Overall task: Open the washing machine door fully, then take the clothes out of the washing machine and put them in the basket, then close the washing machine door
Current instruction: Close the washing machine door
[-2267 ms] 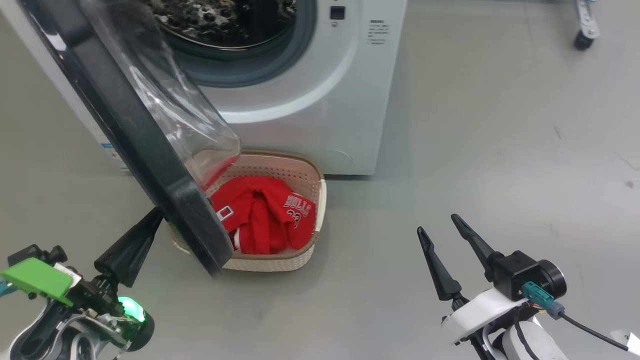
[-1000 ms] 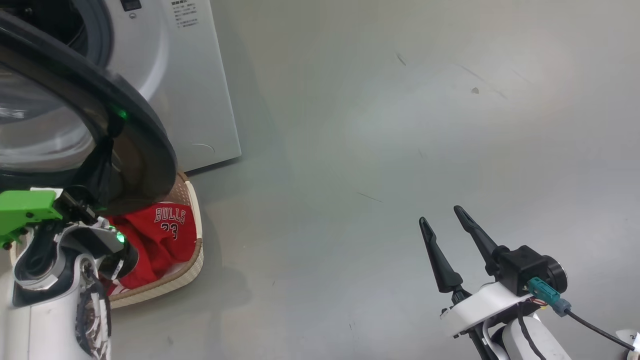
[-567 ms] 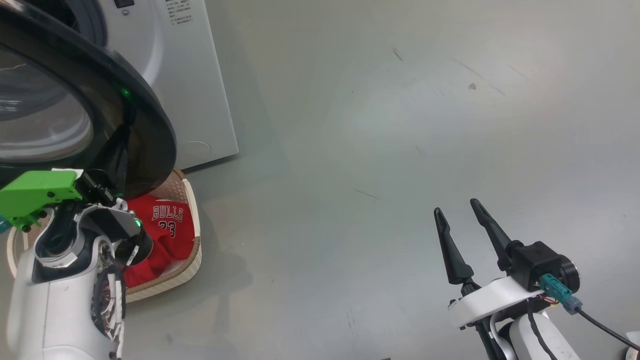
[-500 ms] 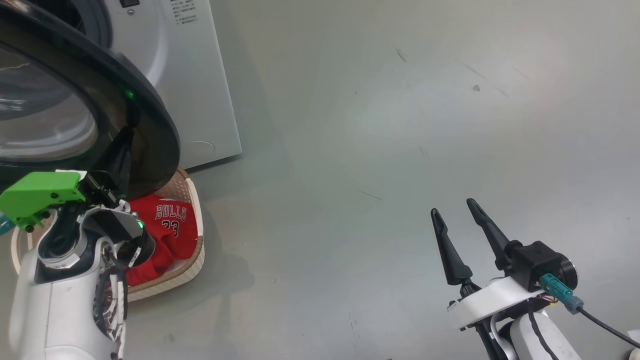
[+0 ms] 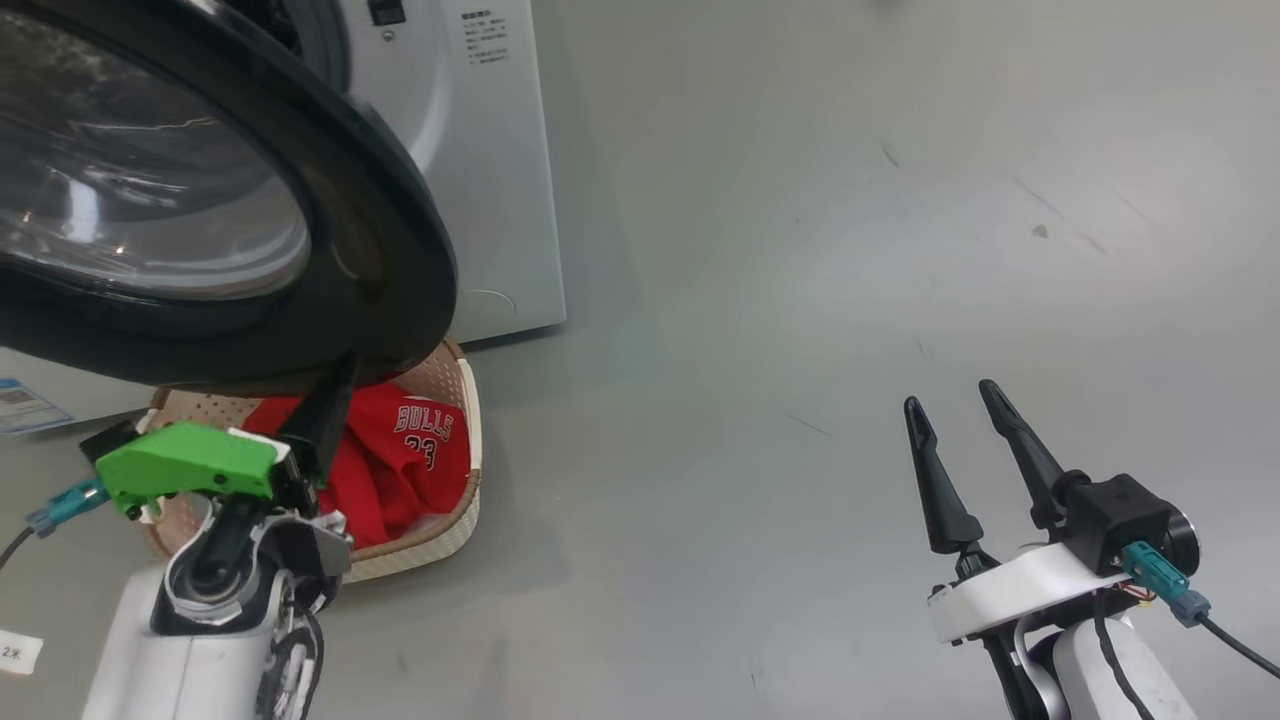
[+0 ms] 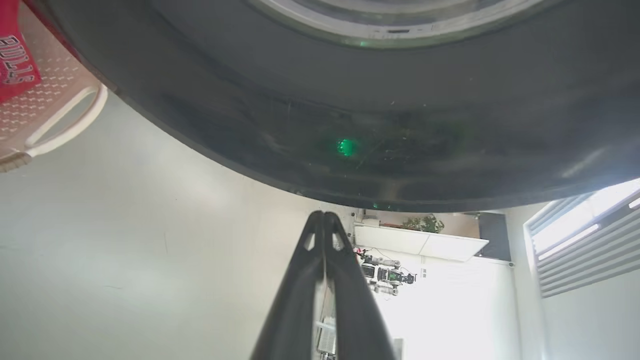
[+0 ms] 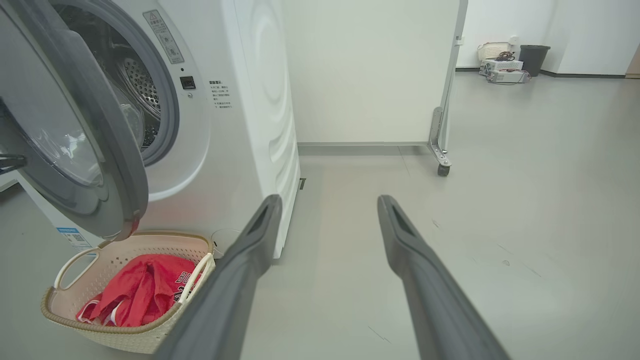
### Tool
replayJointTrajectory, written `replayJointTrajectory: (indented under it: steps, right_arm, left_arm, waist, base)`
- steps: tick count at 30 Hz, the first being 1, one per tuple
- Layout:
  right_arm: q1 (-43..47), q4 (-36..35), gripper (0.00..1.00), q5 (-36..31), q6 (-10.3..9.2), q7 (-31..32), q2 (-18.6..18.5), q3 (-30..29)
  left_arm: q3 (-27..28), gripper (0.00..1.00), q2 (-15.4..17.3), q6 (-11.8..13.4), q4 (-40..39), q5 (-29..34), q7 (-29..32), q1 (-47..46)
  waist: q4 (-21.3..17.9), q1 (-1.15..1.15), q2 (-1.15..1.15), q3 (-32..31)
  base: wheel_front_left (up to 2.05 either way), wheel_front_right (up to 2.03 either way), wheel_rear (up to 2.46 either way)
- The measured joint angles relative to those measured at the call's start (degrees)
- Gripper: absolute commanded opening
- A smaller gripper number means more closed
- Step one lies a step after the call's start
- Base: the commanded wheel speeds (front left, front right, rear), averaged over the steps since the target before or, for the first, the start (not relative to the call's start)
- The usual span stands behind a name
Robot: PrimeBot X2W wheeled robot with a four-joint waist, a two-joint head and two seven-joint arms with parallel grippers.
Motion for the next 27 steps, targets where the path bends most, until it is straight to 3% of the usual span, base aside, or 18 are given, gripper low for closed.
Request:
replayJointTrajectory:
  steps: [6, 9, 22, 27]
  right_arm:
    - [0.91, -0.38, 1.00, -0.57, 0.01, 0.00, -0.68, -0.44]
    - [1.05, -0.53, 1.00, -0.93, 0.01, 0.00, -0.96, -0.46]
    - [2.38, -1.57, 1.00, -1.46, 0.08, 0.00, -0.99, -0.11]
    - [2.80, -1.62, 1.00, -1.47, 0.51, 0.00, -0.94, 0.79]
  left_arm:
    - [-6.43, 0.00, 5.06, -4.70, -0.62, 12.47, -0.76, 3.96]
    - [-8.14, 0.00, 6.94, -5.70, -1.15, 17.27, -2.76, 5.90]
    - [-13.45, 0.00, 14.83, -6.34, -5.56, 41.92, -18.96, 10.89]
    - [-14.24, 0.00, 16.05, -6.34, -6.79, 48.93, -25.70, 12.90]
  waist:
    - [3.36, 0.00, 0.00, -1.88]
    - [5.07, 0.00, 0.00, -2.91]
    - [11.67, 0.00, 0.00, -6.55]
    - [12.99, 0.00, 0.00, -7.37]
  base:
    - [0.00, 0.00, 0.00]
    - [0.00, 0.00, 0.00]
    - [0.00, 0.00, 0.00]
    - [0.00, 0.00, 0.00]
